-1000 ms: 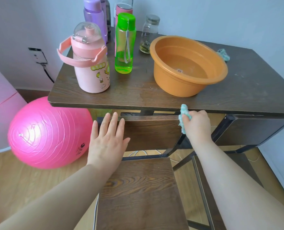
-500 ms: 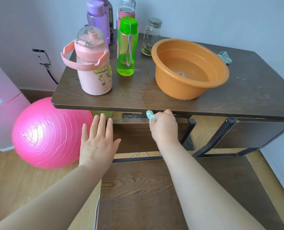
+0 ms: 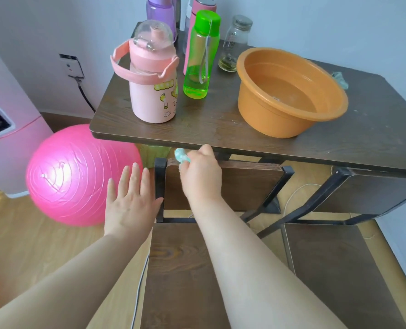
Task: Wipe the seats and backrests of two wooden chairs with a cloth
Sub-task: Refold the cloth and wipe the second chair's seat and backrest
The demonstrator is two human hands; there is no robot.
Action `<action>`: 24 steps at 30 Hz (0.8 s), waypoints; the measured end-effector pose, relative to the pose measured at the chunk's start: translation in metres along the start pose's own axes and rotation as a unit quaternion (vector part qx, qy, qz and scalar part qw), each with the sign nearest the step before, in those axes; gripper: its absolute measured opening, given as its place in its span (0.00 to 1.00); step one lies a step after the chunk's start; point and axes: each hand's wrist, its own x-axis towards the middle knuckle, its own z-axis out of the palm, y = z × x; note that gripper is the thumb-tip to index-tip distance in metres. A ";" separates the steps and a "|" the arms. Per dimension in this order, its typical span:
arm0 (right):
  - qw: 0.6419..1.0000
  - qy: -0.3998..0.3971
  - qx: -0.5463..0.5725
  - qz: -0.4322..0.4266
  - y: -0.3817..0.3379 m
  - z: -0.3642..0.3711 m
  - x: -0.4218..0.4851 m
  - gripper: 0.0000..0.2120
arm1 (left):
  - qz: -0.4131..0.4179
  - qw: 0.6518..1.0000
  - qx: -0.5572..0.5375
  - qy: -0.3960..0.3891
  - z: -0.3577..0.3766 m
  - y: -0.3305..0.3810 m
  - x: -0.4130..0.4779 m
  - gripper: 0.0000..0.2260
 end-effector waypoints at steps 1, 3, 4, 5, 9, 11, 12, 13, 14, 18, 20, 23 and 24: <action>1.000 -0.003 0.010 -0.016 -0.008 0.006 -0.001 0.07 | -0.002 1.000 0.000 -0.001 0.002 0.001 -0.002 0.34; 0.998 -0.011 0.033 -0.047 -0.022 0.017 -0.004 0.06 | -0.007 1.000 0.001 -0.002 0.005 0.004 -0.004 0.34; 0.997 -0.014 0.046 -0.056 -0.026 0.020 -0.005 0.06 | -0.009 1.000 0.003 -0.006 0.006 0.005 -0.005 0.34; 0.996 -0.015 0.062 -0.061 -0.026 0.021 -0.006 0.06 | -0.010 1.000 0.007 -0.009 0.007 0.007 -0.005 0.34; 0.987 0.007 0.141 -0.075 0.008 -0.006 -0.017 0.08 | -0.007 1.000 0.016 -0.012 0.010 0.015 -0.009 0.35; 0.990 0.039 0.129 -0.048 0.050 -0.031 -0.021 0.08 | -0.007 1.000 0.014 -0.012 0.009 0.017 -0.011 0.35; 0.992 0.058 0.110 -0.026 0.075 -0.046 -0.021 0.09 | -0.006 1.000 0.014 -0.013 0.009 0.018 -0.012 0.35; 0.993 0.077 0.089 0.004 0.100 -0.061 -0.019 0.09 | -0.006 1.000 0.015 -0.013 0.010 0.019 -0.012 0.35; 0.993 0.089 0.066 0.045 0.126 -0.077 -0.015 0.09 | -0.007 1.000 0.017 -0.013 0.010 0.021 -0.011 0.35; 0.978 0.093 0.003 0.187 0.196 -0.128 0.008 0.11 | -0.018 0.999 0.022 -0.016 0.015 0.027 -0.011 0.37; 0.978 0.069 -0.021 0.197 0.208 -0.135 0.022 0.12 | -0.027 0.999 0.018 -0.015 0.016 0.030 -0.011 0.37; 0.984 0.020 -0.062 0.164 0.206 -0.129 0.035 0.13 | -0.033 0.999 0.020 -0.016 0.017 0.033 -0.010 0.38; 0.987 0.012 -0.079 0.142 0.204 -0.125 0.037 0.13 | -0.033 0.999 0.022 -0.016 0.016 0.033 -0.010 0.38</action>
